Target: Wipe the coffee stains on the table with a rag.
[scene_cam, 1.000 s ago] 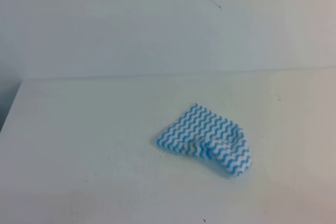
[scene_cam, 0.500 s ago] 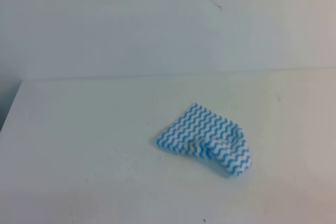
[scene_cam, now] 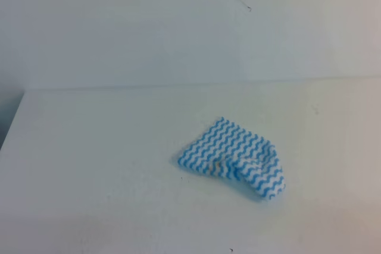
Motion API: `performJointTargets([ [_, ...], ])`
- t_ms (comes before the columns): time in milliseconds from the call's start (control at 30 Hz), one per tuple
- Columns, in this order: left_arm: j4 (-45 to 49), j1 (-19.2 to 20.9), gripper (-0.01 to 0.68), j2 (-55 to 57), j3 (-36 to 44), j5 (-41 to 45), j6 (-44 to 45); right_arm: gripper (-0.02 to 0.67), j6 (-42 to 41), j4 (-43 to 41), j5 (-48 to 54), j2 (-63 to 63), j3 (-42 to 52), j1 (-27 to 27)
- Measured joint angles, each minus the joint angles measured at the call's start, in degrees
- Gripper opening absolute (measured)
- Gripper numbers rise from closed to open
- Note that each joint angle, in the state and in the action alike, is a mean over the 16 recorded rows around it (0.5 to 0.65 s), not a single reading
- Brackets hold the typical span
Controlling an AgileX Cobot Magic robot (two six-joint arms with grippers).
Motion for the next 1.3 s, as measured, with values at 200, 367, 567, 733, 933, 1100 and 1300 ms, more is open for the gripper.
performJointTargets([
  [200, 0.0, 0.0, -0.004, 0.1, -0.1, 0.1, 0.0, -0.003, -1.2, -1.5, 0.3, 0.0, 0.0, 0.0],
  [367, 0.0, 0.0, -0.004, 0.3, -0.4, 0.2, 0.0, -0.003, -0.5, 0.1, 0.3, 0.0, 0.0, 0.0],
  [567, 0.0, 0.0, -0.004, 0.3, -0.4, 0.2, 0.1, -0.003, -0.5, 3.4, 0.1, 0.0, 0.0, 0.0],
  [733, 0.0, 0.0, -0.004, 0.3, -0.4, 0.2, 0.1, -0.003, -0.5, 6.3, -0.2, 0.0, 0.0, 0.0],
  [933, 0.0, 0.0, -0.004, 0.3, -0.4, 0.2, 0.1, -0.003, -0.5, 9.2, -0.5, 0.0, 0.0, 0.0],
  [1100, 0.0, 0.0, -0.003, 0.0, 0.0, 0.0, 0.1, -0.003, -0.5, 9.3, -0.6, 0.0, 0.0, 0.0],
  [1300, 0.0, 0.0, -0.003, 0.0, 0.0, 0.0, 0.1, -0.003, -0.5, 9.3, -0.5, 0.1, 0.0, 0.0],
])
